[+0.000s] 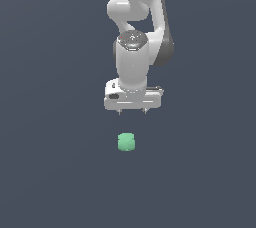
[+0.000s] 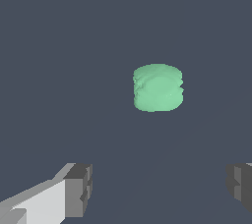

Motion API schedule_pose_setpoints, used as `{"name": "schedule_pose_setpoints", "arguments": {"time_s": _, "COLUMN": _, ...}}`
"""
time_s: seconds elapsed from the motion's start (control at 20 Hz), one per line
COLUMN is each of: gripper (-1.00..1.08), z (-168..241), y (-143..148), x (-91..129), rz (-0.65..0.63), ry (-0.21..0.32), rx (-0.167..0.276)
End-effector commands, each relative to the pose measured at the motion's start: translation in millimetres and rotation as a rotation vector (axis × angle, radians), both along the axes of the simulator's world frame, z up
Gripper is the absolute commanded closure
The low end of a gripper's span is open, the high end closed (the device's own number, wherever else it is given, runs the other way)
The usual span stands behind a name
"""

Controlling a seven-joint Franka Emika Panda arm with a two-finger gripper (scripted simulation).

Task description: Pick up the object and move it to a goal position.

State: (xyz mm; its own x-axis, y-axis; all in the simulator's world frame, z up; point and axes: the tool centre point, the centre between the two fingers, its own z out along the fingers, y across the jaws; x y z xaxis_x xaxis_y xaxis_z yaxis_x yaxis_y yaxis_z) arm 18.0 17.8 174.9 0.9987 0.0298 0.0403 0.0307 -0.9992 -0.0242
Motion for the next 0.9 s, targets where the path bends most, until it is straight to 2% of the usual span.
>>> {"name": "schedule_pose_setpoints", "arguments": {"time_s": 0.0, "gripper": -0.92, "z": 0, "y": 0, "x": 0, "rz": 0.000, "ry": 0.000, "rx": 0.000}}
{"name": "schedule_pose_setpoints", "arguments": {"time_s": 0.15, "gripper": -0.92, "z": 2, "y": 7, "x": 2, "rz": 0.007, "ry": -0.007, "rx": 0.004}}
{"name": "schedule_pose_setpoints", "arguments": {"time_s": 0.45, "gripper": -0.92, "z": 13, "y": 40, "x": 8, "rz": 0.037, "ry": -0.036, "rx": 0.022}}
{"name": "schedule_pose_setpoints", "arguments": {"time_s": 0.85, "gripper": -0.92, "z": 11, "y": 38, "x": 10, "rz": 0.035, "ry": -0.033, "rx": 0.021}}
